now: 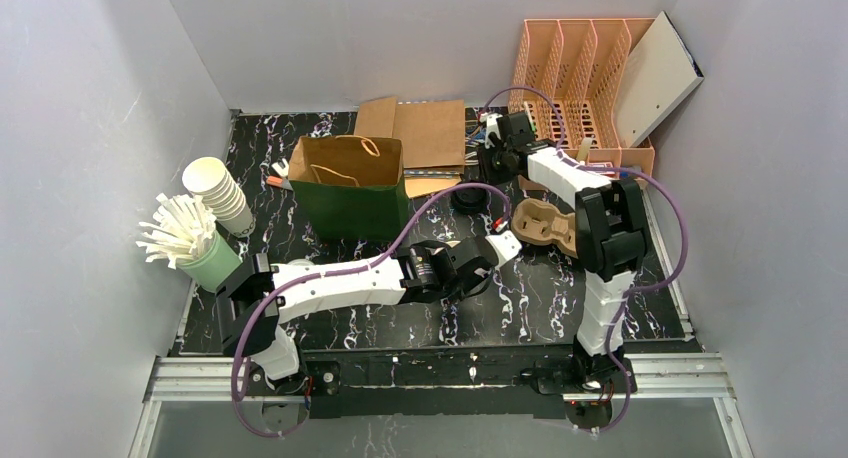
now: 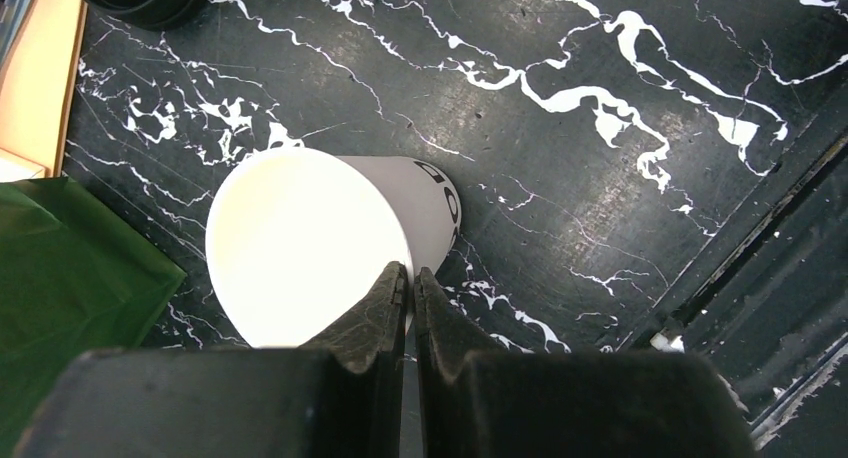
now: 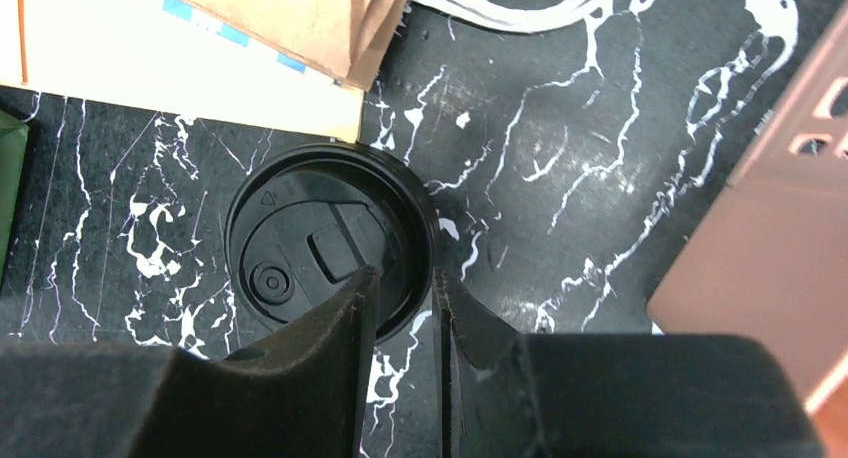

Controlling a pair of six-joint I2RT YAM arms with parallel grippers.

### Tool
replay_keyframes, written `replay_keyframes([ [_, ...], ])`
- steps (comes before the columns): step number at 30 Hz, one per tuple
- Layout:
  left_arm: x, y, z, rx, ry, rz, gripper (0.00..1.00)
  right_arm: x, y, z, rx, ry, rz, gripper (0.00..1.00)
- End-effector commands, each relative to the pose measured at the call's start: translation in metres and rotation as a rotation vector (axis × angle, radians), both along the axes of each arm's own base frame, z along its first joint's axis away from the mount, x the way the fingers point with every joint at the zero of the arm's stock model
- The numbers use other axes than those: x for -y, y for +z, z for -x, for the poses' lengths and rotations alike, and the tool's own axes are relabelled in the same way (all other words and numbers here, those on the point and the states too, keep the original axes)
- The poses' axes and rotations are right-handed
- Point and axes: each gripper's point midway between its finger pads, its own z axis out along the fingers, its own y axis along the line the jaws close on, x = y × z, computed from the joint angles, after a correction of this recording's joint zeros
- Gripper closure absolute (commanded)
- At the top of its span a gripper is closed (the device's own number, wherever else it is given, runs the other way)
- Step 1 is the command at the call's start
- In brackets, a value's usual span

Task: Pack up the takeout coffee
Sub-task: Place the coffee cup at the center of the board.

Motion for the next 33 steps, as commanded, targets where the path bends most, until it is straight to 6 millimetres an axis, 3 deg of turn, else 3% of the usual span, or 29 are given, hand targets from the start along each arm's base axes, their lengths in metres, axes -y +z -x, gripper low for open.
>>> replay_keyframes([
  [1, 0.004, 0.014, 0.003, -0.021, -0.008, 0.046, 0.96, -0.016, 0.015, -0.017, 0.046, 0.083, -0.049, 0.65],
  [5, 0.007, 0.011, 0.006, -0.037, -0.022, 0.048, 0.84, -0.021, 0.013, -0.019, 0.032, 0.089, -0.081, 0.63],
  [10, 0.007, 0.013, 0.005, -0.035, -0.017, 0.053, 0.78, -0.022, 0.006, -0.020, 0.001, 0.086, -0.083, 0.61],
  [12, 0.008, 0.014, 0.006, -0.039, -0.019, 0.058, 0.76, -0.023, 0.006, -0.019, -0.015, 0.067, -0.095, 0.55],
  [16, 0.009, 0.024, 0.007, -0.036, -0.018, 0.080, 0.71, -0.018, 0.010, -0.019, -0.023, 0.002, -0.097, 0.34],
  [18, 0.009, 0.031, 0.007, -0.032, -0.017, 0.095, 0.63, -0.014, 0.013, -0.018, -0.035, -0.062, -0.096, 0.13],
  [20, 0.009, 0.038, 0.006, -0.027, -0.016, 0.111, 0.52, -0.013, 0.017, -0.017, -0.037, -0.100, -0.099, 0.02],
  [24, 0.008, 0.053, 0.004, -0.012, 0.002, 0.135, 0.34, -0.016, 0.018, -0.016, -0.023, -0.170, -0.044, 0.02],
  [28, 0.001, 0.071, -0.005, 0.008, 0.069, 0.156, 0.22, -0.021, 0.013, -0.017, -0.016, -0.219, 0.047, 0.02],
  [33, -0.023, 0.089, -0.030, 0.002, 0.202, 0.223, 0.14, -0.031, 0.008, -0.018, -0.044, -0.238, 0.063, 0.02],
])
